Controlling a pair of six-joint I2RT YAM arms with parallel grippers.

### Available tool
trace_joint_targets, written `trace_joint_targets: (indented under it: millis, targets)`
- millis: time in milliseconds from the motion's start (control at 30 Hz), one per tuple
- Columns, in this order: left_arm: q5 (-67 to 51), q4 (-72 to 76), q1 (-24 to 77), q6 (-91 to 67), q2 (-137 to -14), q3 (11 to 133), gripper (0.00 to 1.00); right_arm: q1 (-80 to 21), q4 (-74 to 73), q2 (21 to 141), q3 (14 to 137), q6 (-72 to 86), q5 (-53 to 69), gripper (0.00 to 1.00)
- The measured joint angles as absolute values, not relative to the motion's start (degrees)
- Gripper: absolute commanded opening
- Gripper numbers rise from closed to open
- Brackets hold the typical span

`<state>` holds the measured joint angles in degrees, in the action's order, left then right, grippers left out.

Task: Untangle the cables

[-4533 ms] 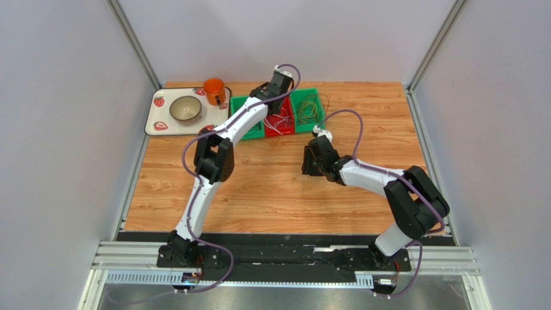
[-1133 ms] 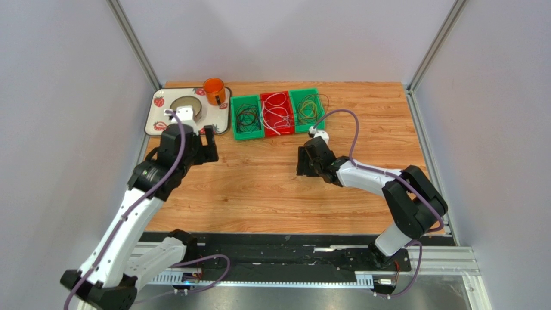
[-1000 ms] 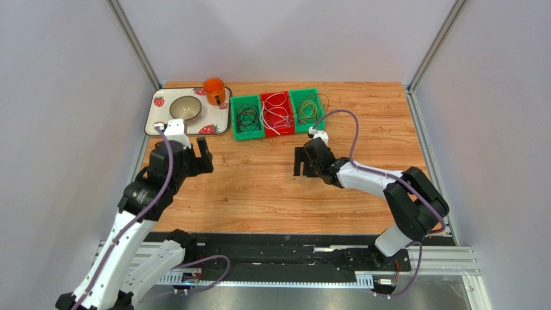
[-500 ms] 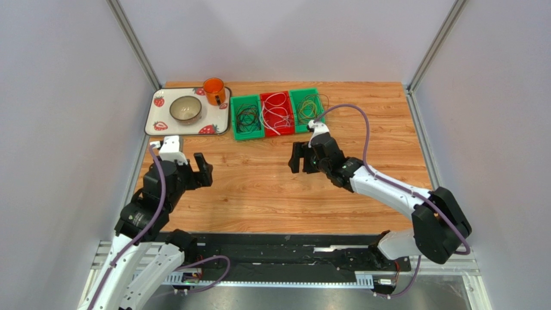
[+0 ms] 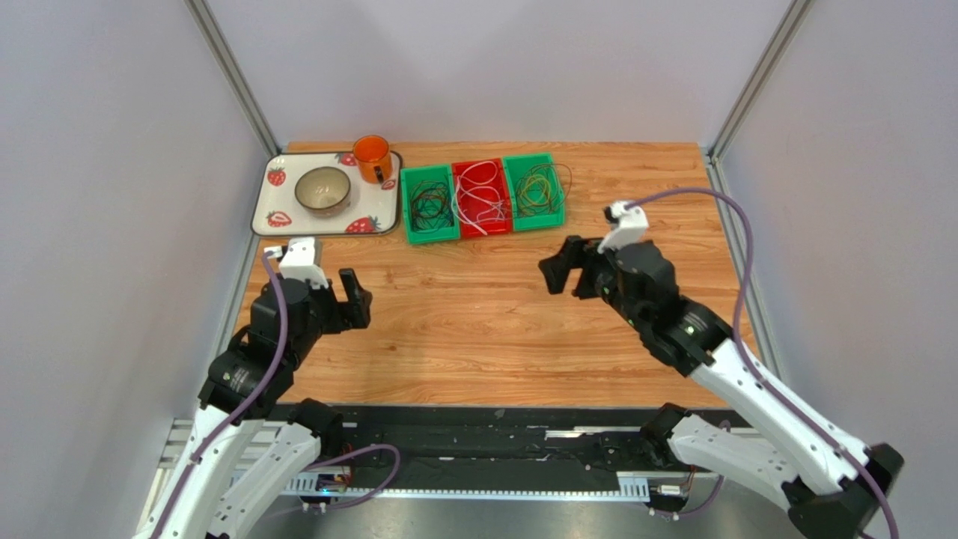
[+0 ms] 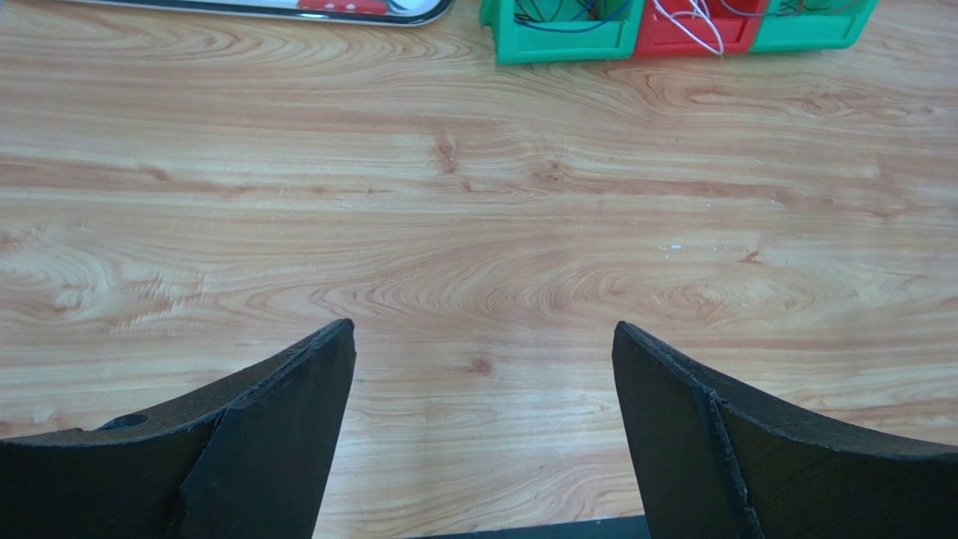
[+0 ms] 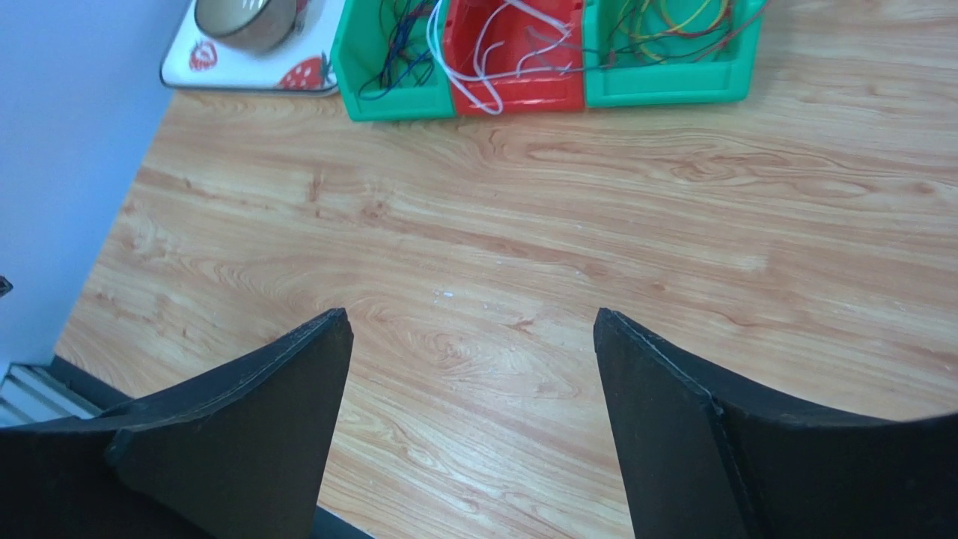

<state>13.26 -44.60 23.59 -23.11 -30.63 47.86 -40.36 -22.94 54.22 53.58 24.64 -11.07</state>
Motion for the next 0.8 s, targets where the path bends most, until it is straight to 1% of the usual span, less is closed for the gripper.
trace_joint_targets:
  millis: [167,300,533,800]
  targets:
    - [12.10,-44.75,23.59,-23.35,-28.71,47.81,0.93,-40.36,-22.57,38.37,41.71,27.09,-15.79,0.89]
    - [12.03,-44.71,23.59,-23.35,-27.97,47.81,0.92,-40.36,-24.16,31.53,35.42,29.15,-16.67,0.89]
    - [12.03,-44.77,23.59,-23.42,-27.97,47.81,0.91,-40.36,-26.65,27.29,33.58,30.89,-16.88,0.89]
    - [12.01,-44.80,23.59,-23.70,-28.03,47.81,0.90,-40.36,-29.39,29.67,35.00,31.27,-16.84,0.89]
